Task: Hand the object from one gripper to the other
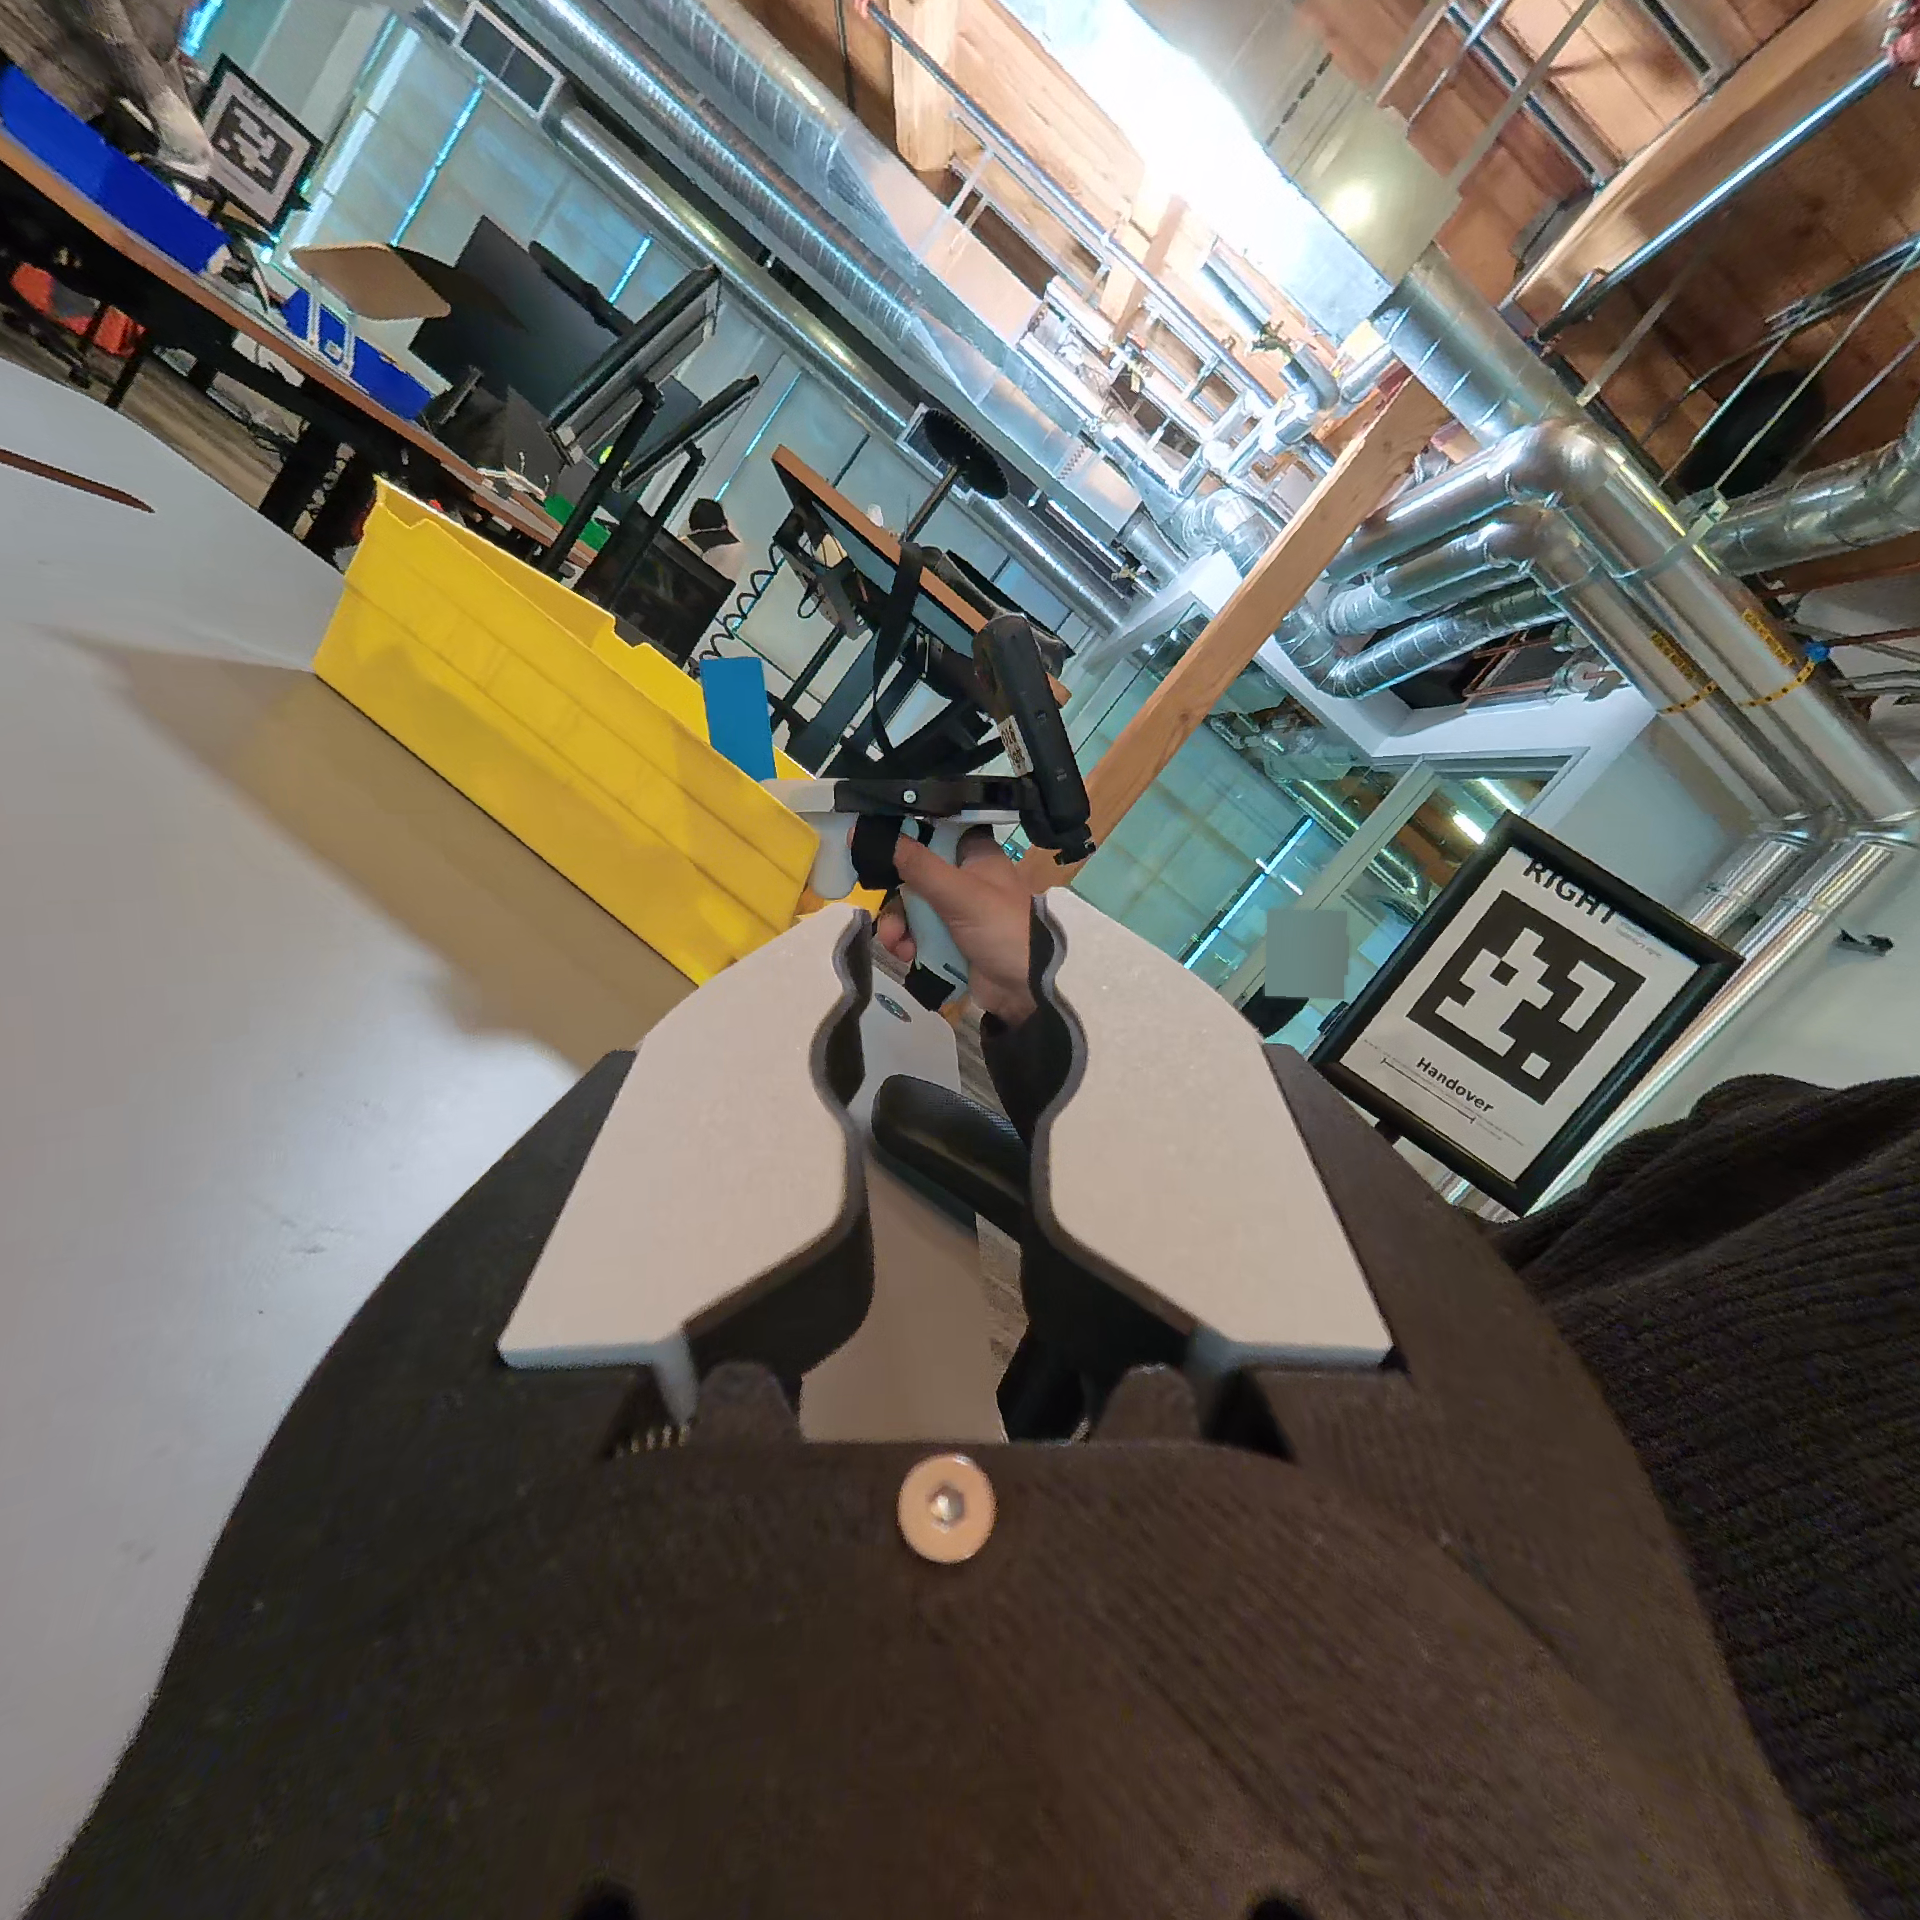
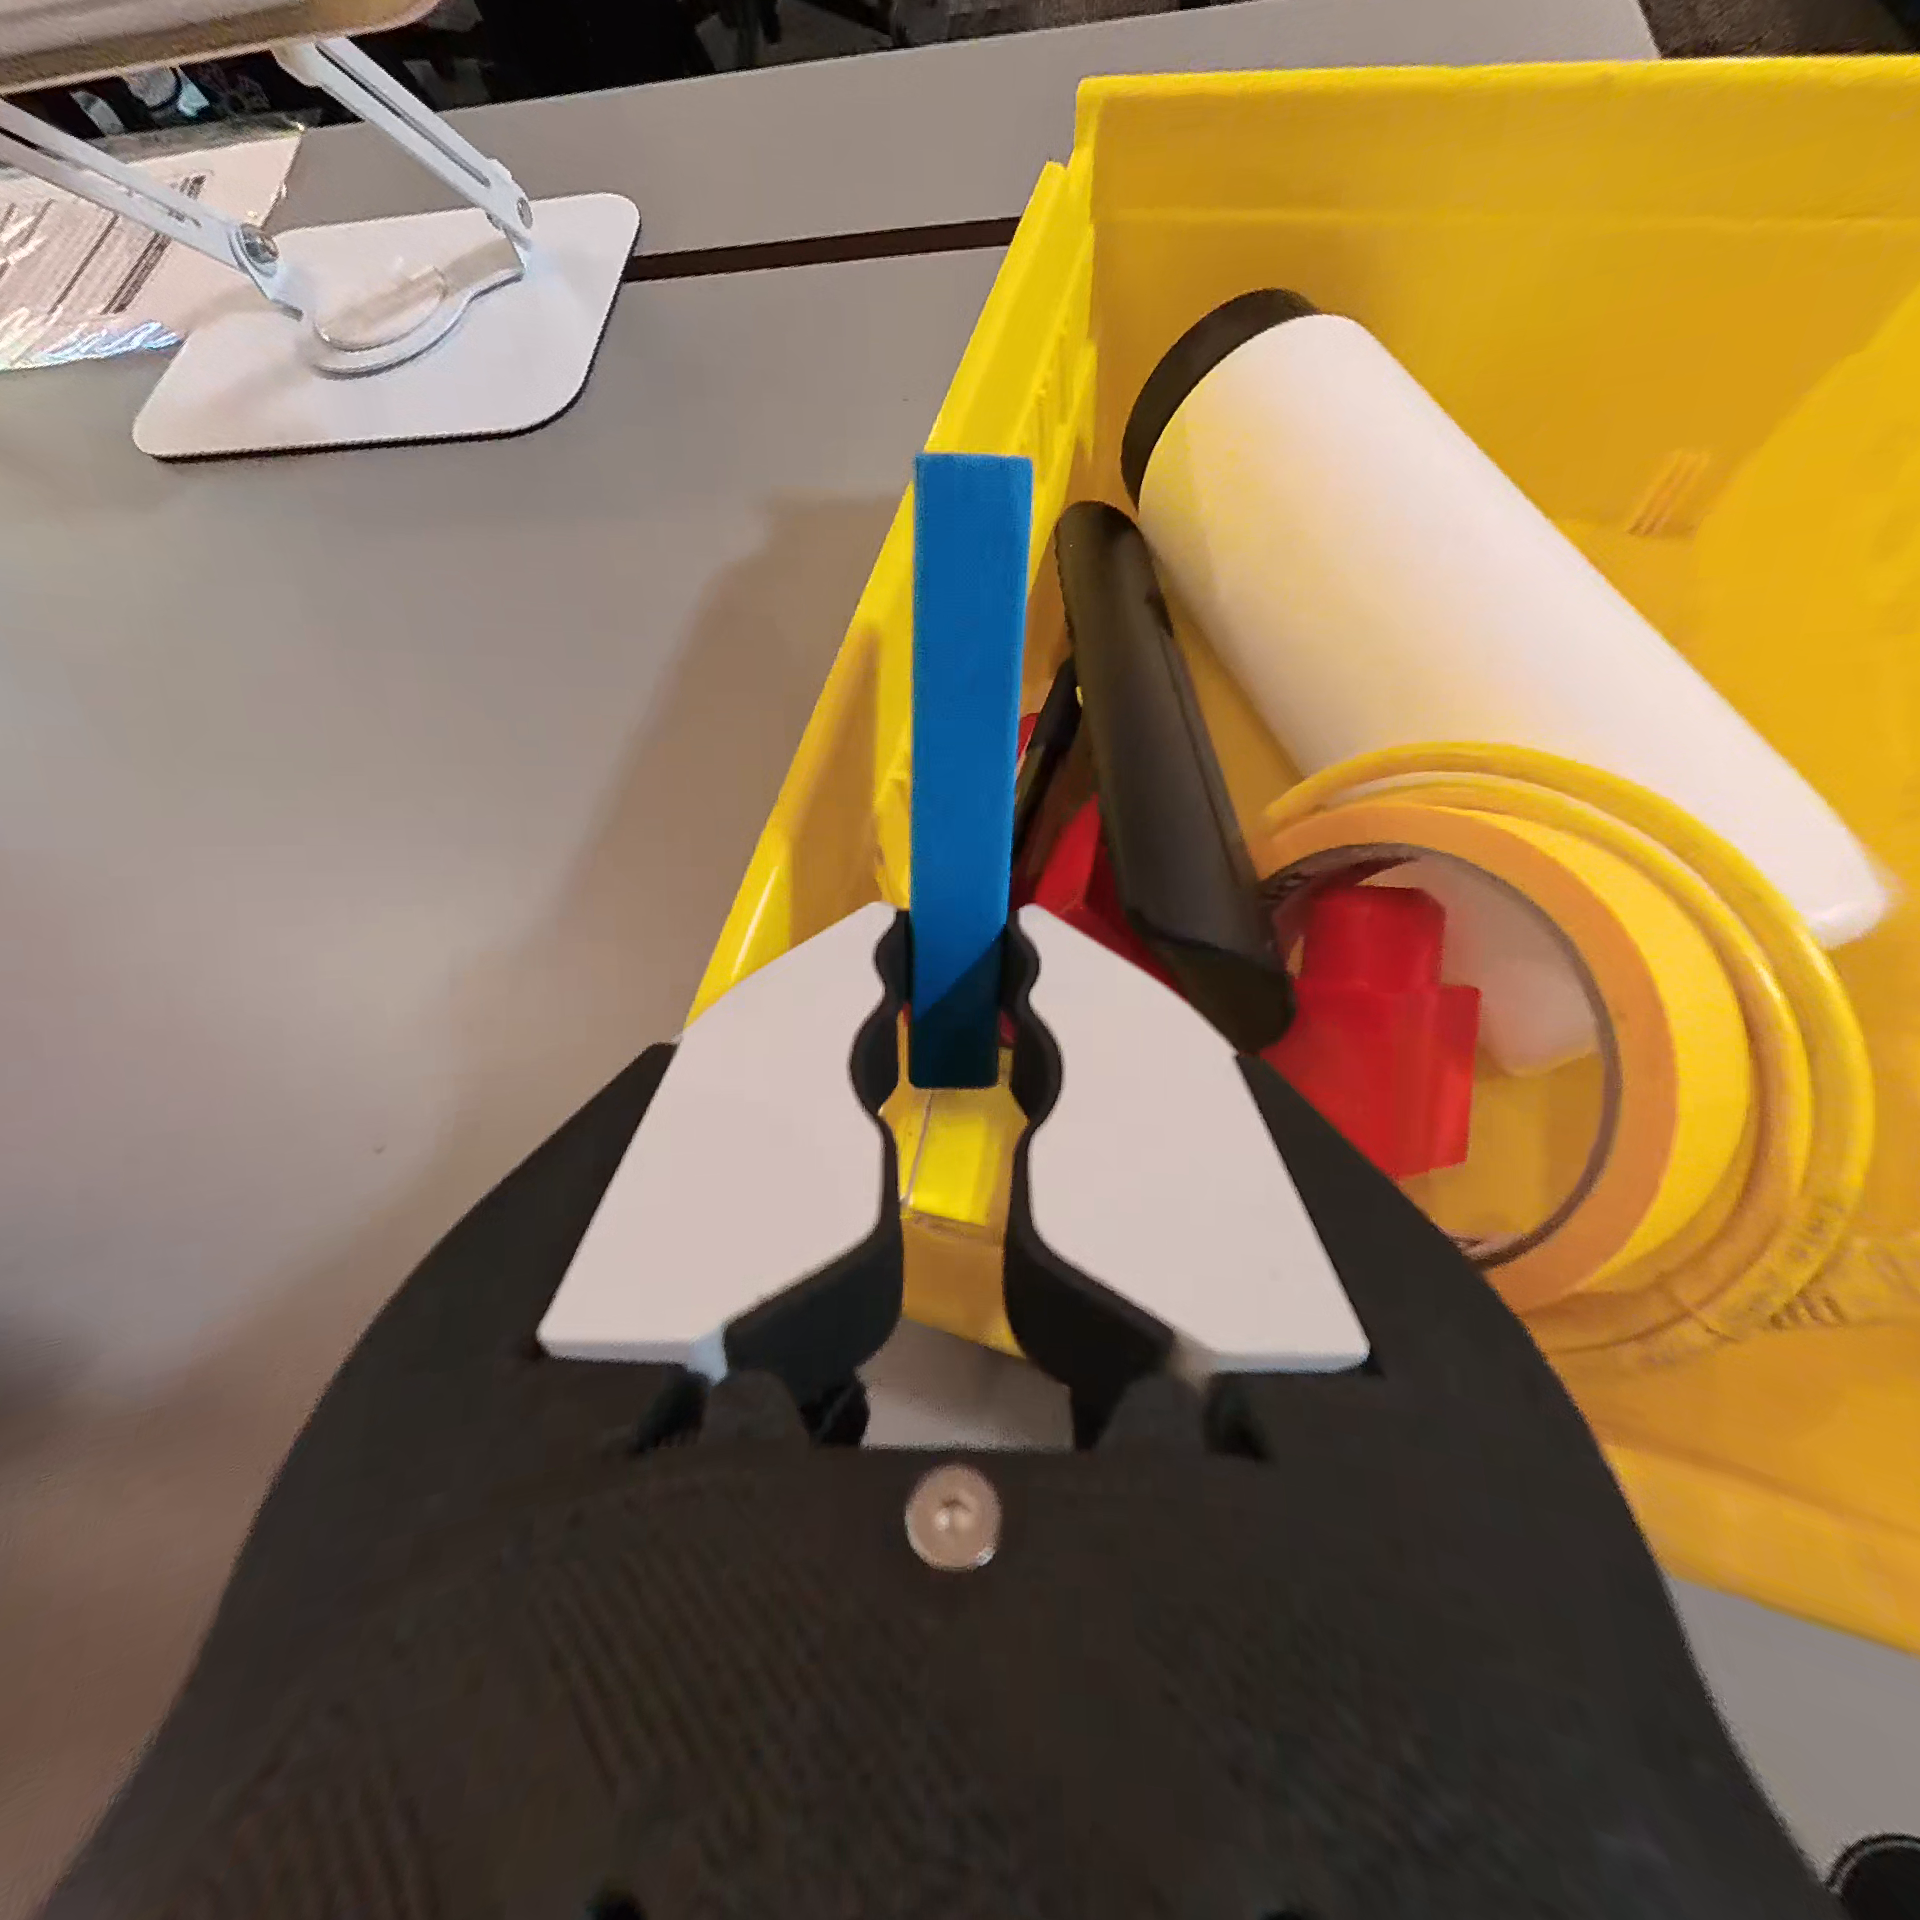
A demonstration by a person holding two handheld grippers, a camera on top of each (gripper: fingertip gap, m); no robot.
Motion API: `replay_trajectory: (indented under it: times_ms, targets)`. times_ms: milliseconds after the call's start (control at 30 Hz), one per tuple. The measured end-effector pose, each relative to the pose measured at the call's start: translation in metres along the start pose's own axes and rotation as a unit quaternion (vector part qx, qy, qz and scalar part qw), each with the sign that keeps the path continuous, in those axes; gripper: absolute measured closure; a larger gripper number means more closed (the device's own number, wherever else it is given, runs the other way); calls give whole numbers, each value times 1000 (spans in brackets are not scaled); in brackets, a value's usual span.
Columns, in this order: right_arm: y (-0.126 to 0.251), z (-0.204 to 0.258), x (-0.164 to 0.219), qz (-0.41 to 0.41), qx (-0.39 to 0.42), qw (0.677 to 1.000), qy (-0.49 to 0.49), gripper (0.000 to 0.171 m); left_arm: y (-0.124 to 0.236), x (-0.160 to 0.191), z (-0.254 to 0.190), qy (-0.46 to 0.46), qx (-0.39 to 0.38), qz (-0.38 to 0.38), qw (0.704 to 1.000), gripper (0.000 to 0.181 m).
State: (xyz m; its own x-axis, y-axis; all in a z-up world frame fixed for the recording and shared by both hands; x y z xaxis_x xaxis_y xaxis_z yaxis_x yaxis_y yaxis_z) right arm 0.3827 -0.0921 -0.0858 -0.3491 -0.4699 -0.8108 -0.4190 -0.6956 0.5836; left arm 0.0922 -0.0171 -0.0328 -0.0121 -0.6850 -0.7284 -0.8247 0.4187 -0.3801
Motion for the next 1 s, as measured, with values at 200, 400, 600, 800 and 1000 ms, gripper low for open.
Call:
replay_trajectory:
  times_ms: [200,400,600,800,1000]
  targets:
    - [3,-2,-5,-22,20,999,28,142,0,1,1,1,-1,2,1000,153]
    - [17,-10,-18,-75,32,996,28,143,5,-5,4,0,-10,-10,1000,154]
    - [34,-7,-33,-141,11,990,20,148,9,-11,8,-7,-21,-18,1000,155]
    - [67,21,-58,-246,-21,967,70,152,15,-16,15,-39,-56,-13,998,154]
    - [90,81,-64,-299,-83,940,139,154,31,-39,23,-77,-119,-26,990,153]
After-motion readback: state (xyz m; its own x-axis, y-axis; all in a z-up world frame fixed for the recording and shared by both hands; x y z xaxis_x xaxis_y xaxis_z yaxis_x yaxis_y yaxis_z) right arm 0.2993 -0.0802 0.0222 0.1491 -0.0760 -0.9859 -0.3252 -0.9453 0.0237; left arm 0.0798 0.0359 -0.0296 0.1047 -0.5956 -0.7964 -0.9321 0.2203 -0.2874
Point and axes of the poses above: each gripper's, where its closed fingertips meet, y back along the fingers, x out of its underside, z = x × y across the jaws, the point moved 1 cm from there along y, back along the fingers, and after that the axes turned 8 degrees about x, right-handed, at the moved point
